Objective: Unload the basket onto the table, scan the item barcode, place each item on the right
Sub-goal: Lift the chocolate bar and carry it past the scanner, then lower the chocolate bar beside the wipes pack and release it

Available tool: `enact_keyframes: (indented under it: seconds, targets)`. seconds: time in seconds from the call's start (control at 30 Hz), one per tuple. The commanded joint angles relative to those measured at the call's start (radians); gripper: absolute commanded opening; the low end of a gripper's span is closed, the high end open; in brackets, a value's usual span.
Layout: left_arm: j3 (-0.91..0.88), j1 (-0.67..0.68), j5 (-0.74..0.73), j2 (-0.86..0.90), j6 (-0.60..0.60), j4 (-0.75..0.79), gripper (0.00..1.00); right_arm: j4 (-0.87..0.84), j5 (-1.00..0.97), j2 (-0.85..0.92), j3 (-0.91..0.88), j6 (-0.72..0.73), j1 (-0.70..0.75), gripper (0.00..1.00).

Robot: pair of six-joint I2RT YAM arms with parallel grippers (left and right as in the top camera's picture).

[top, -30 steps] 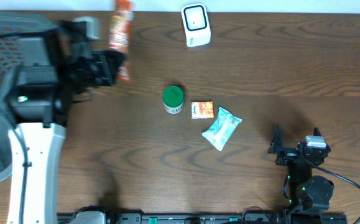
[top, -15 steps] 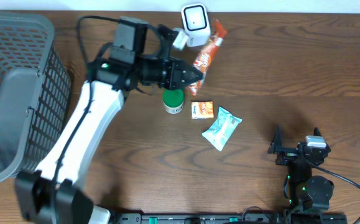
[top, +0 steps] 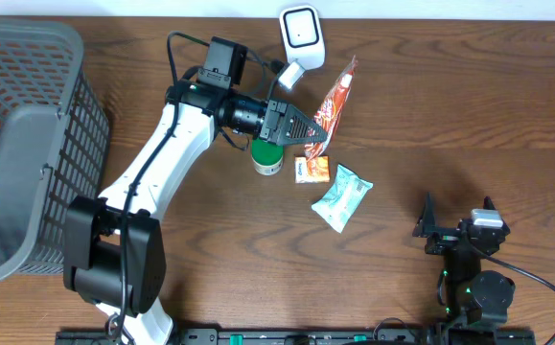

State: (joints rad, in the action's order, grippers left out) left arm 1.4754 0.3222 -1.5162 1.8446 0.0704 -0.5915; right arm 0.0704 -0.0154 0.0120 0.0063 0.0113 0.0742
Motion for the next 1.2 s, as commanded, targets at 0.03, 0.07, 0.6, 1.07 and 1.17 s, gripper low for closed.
enact_keyframes:
  seconds: [0.03, 0.07, 0.6, 1.07, 1.17]
  targets:
    - [-0.021, 0.005, -0.057, -0.002, -0.025, -0.077, 0.07, 0.004, -0.002, -0.006, -0.001, 0.003, -0.004, 0.99]
    - [-0.026, 0.006, -0.057, -0.002, -0.025, -0.101, 0.08, 0.004, -0.002, -0.006, -0.001, 0.003, -0.004, 0.99]
    - [-0.072, 0.203, 0.779, -0.001, 0.101, -0.142, 0.07, 0.004, -0.002, -0.006, -0.001, 0.003, -0.004, 0.99]
    - [-0.072, 0.404, 1.057, 0.142, 0.167, 0.118, 0.07, 0.004, -0.002, -0.006, -0.001, 0.003, -0.004, 0.99]
    - [-0.072, 0.422, 1.053, 0.190, 0.198, 0.145, 0.08, 0.004, -0.002, -0.006, -0.001, 0.003, -0.004, 0.99]
